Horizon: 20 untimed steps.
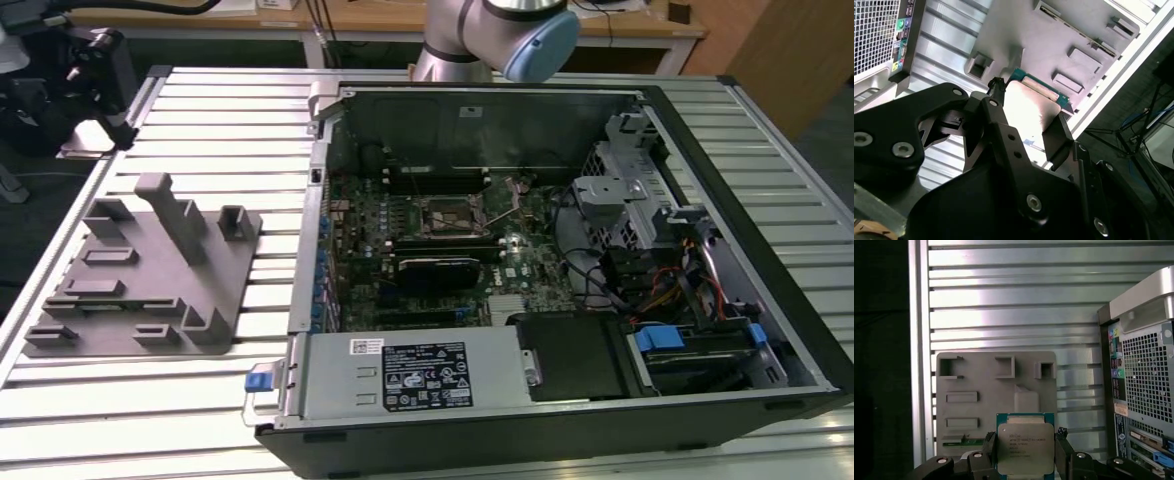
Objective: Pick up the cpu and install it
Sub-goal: 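Pick up the cpu and move it towards the insertion slot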
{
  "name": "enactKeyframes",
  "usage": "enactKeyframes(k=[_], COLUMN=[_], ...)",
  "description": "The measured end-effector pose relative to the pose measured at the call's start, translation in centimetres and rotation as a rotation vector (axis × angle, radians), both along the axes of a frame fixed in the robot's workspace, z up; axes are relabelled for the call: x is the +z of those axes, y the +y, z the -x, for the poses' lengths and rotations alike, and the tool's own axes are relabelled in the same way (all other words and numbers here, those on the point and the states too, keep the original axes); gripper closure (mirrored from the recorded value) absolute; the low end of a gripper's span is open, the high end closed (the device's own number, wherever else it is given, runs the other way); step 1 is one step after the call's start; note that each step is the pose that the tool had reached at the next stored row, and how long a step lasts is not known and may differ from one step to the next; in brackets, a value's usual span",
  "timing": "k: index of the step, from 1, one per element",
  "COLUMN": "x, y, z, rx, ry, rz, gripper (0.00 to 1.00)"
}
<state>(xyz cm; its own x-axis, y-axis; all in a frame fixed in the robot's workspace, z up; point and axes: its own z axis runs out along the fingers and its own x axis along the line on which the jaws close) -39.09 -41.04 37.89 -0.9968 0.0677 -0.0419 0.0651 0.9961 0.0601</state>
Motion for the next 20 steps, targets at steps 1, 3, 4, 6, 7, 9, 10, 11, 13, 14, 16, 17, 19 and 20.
enactKeyframes(k=[1, 3, 4, 6, 7, 9, 10, 11, 13, 14, 16, 17, 19, 20], x=[0.00, 0.00, 0.00, 0.00, 0.00, 0.00, 0.00, 0.00, 0.00, 0.00, 0.00, 0.00, 0.00, 0.00], y=[0.00, 0.00, 0.00, 0.00, 0.00, 0.00, 0.00, 0.00, 0.00, 0.00, 0.00, 0.00, 0.00, 0.00], z=[-0.1, -0.3, -0.4, -0.6, -0.7, -0.9, -1.0, -1.0, -1.2, -1.3, -1.5, -1.6, -1.7, -1.8], rx=[0.000, 0.000, 0.000, 0.000, 0.000, 0.000, 0.000, 0.000, 0.000, 0.000, 0.000, 0.000, 0.000, 0.000], ry=[-0.0001, 0.0000, 0.0000, 0.0000, 0.0000, 0.0001, 0.0000, 0.0000, 0.0000, 0.0000, 0.0000, 0.0000, 0.0000, 0.0000], rz=[0.0000, 0.0000, 0.0000, 0.0000, 0.0000, 0.0000, 0.0000, 0.0000, 0.0000, 0.0000, 0.0000, 0.0000, 0.0000, -0.0001], gripper=[0.46, 0.46, 0.46, 0.46, 0.46, 0.46, 0.46, 0.46, 0.46, 0.46, 0.46, 0.46, 0.46, 0.46])
